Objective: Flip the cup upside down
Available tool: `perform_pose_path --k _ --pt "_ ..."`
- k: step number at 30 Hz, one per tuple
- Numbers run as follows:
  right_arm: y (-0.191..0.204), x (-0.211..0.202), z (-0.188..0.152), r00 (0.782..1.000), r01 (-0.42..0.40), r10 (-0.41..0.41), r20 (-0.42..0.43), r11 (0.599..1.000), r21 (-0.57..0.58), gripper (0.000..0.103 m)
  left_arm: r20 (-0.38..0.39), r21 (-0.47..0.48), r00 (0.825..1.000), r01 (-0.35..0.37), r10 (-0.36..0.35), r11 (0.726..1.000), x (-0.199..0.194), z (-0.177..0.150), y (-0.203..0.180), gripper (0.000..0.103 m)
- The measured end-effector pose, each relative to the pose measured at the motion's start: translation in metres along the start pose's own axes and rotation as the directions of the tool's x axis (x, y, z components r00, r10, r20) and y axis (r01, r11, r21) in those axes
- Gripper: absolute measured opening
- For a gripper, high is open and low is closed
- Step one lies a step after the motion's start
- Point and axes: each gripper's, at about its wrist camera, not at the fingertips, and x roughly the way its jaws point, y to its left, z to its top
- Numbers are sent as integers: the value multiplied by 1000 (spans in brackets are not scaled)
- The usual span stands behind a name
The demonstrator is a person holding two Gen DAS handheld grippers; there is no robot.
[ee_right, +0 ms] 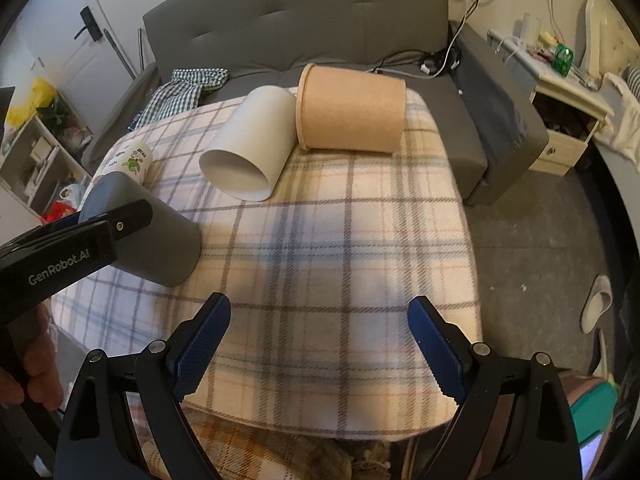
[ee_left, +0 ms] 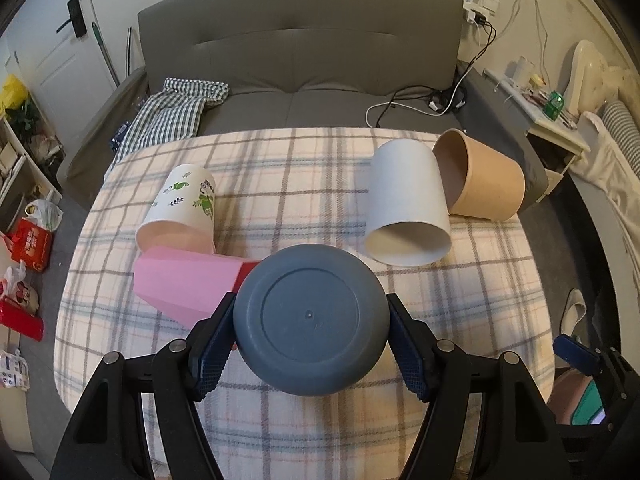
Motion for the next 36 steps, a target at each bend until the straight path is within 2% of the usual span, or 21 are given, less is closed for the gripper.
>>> perform_pose_path --k 9,15,19,28,36 --pt "1 1 -1 1000 -3 4 -11 1000 17 91 -1 -6 1000 11 -11 1000 2 4 2 74" --pt "-1 -6 -1 1000 10 -10 -9 1000 19 91 -5 -27 998 69 -69 997 -6 8 5 77" --pt "0 -18 -1 1000 21 -22 11 999 24 91 34 -38 994 102 -101 994 -24 12 9 77" --pt "17 -60 -6 995 43 -43 85 999 3 91 144 -65 983 125 -114 990 -75 17 34 77" --pt "47 -116 -10 977 56 -44 209 997 -53 91 286 -88 953 135 -105 987 -137 3 65 77"
